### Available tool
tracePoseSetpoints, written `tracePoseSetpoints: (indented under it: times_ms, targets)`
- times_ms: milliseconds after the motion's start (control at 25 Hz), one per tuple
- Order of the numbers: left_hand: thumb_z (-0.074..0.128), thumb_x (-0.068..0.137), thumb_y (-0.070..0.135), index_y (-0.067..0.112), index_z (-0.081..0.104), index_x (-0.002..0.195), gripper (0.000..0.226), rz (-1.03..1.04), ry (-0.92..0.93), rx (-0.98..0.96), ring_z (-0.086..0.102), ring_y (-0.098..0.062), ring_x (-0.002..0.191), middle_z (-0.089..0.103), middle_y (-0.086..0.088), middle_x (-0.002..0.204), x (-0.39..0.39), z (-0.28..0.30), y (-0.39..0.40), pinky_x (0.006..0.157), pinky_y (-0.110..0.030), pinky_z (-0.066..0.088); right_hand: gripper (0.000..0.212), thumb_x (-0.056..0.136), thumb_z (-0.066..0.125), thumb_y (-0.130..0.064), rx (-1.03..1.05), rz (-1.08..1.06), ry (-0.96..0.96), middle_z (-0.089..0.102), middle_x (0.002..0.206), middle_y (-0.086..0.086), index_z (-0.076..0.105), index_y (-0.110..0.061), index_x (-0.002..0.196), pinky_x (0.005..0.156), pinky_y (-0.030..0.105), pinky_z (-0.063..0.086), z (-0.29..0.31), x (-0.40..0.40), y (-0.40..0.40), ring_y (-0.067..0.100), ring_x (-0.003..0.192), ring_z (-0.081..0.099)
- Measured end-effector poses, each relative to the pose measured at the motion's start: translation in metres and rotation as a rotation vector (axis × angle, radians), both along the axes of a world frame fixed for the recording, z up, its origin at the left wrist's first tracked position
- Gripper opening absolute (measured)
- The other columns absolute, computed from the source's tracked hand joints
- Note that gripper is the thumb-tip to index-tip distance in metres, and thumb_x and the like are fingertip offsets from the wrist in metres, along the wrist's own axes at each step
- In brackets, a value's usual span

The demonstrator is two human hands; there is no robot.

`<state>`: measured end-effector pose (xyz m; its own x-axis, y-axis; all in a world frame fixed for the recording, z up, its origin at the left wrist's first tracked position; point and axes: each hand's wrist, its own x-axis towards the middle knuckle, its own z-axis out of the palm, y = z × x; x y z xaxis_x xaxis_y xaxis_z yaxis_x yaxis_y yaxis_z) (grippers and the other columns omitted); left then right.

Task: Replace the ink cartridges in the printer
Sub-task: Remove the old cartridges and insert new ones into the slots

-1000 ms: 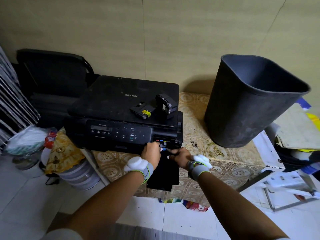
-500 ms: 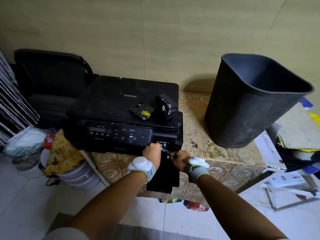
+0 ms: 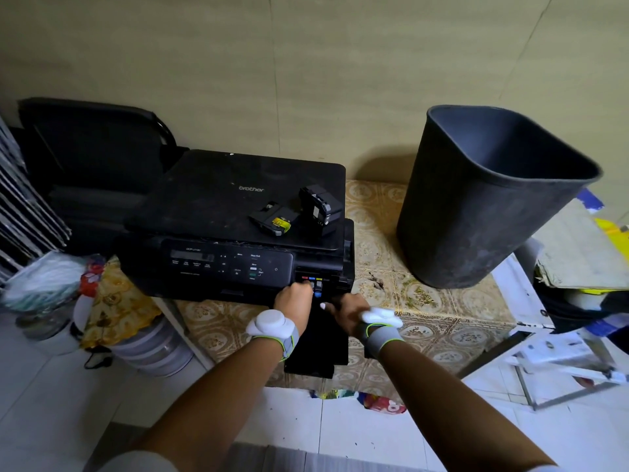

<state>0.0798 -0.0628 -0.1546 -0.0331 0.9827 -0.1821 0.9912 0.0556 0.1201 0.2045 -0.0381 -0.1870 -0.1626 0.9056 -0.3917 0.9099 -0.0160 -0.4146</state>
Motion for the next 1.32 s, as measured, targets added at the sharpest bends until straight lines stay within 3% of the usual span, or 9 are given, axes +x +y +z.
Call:
tracePoseSetpoints:
  times_ms: [120,320,520,680,1080,1240,1320]
  targets:
    - [0.038,0.098,0.006,0.0,0.053,0.122,0.029,-0.001,-0.002,0.0,0.061,-0.037,0.114,0.065,-0.021,0.12,-0.001,0.001,-0.001,0.092,-0.043,0.049,0.052,0.088,0.045,-0.053,0.022,-0.039,-0.009,0.066,0.108,0.024,0.064,-0.007,0.103,0.082,0.039,0.049,0.004,-0.006,0.0,0.039,0.101,0.062]
    - [0.036,0.098,0.004,0.001,0.051,0.124,0.031,0.027,0.005,0.003,0.061,-0.036,0.115,0.065,-0.019,0.123,0.0,-0.004,0.002,0.092,-0.043,0.049,0.047,0.091,0.04,-0.048,0.041,0.033,-0.065,0.065,0.112,0.02,0.061,-0.01,0.11,0.076,0.035,0.043,0.013,-0.01,0.0,0.036,0.105,0.062]
    - [0.033,0.098,0.004,0.003,0.05,0.125,0.032,0.063,0.008,0.027,0.062,-0.034,0.114,0.064,-0.016,0.124,0.005,-0.009,0.0,0.092,-0.041,0.049,0.038,0.095,0.037,-0.029,0.078,0.076,-0.178,0.064,0.117,0.022,0.06,-0.004,0.112,0.086,0.037,0.048,0.018,-0.014,-0.008,0.035,0.109,0.06]
    - [0.032,0.098,0.004,0.004,0.048,0.127,0.032,0.036,0.013,0.036,0.06,-0.035,0.117,0.06,-0.014,0.127,0.003,-0.01,-0.001,0.093,-0.042,0.048,0.048,0.095,0.035,-0.042,0.034,0.042,-0.139,0.062,0.12,0.022,0.057,-0.005,0.116,0.091,0.042,0.047,0.02,-0.015,-0.01,0.035,0.112,0.059]
    - [0.039,0.097,0.001,0.001,0.054,0.121,0.028,0.009,-0.054,-0.02,0.06,-0.038,0.116,0.064,-0.022,0.121,-0.003,0.003,-0.015,0.094,-0.043,0.048,0.053,0.09,0.033,-0.054,0.016,-0.015,-0.123,0.061,0.122,0.014,0.056,-0.013,0.116,0.089,0.045,0.044,0.024,-0.011,-0.017,0.033,0.113,0.058]
    - [0.042,0.096,0.006,0.0,0.054,0.12,0.028,-0.057,0.029,0.032,0.063,-0.035,0.112,0.064,-0.018,0.121,-0.006,0.015,-0.016,0.089,-0.042,0.05,0.053,0.087,0.037,-0.057,0.0,-0.02,-0.143,0.062,0.121,0.011,0.057,-0.016,0.114,0.089,0.046,0.043,0.024,-0.011,-0.016,0.032,0.111,0.059]
    - [0.071,0.078,0.017,0.0,0.066,0.103,0.03,-0.146,0.117,0.229,0.075,-0.025,0.083,0.072,-0.014,0.097,-0.009,0.027,-0.021,0.066,-0.031,0.056,0.055,0.084,0.039,-0.06,-0.009,-0.039,-0.159,0.062,0.122,0.009,0.057,-0.017,0.114,0.087,0.046,0.043,0.024,-0.014,-0.016,0.032,0.111,0.059]
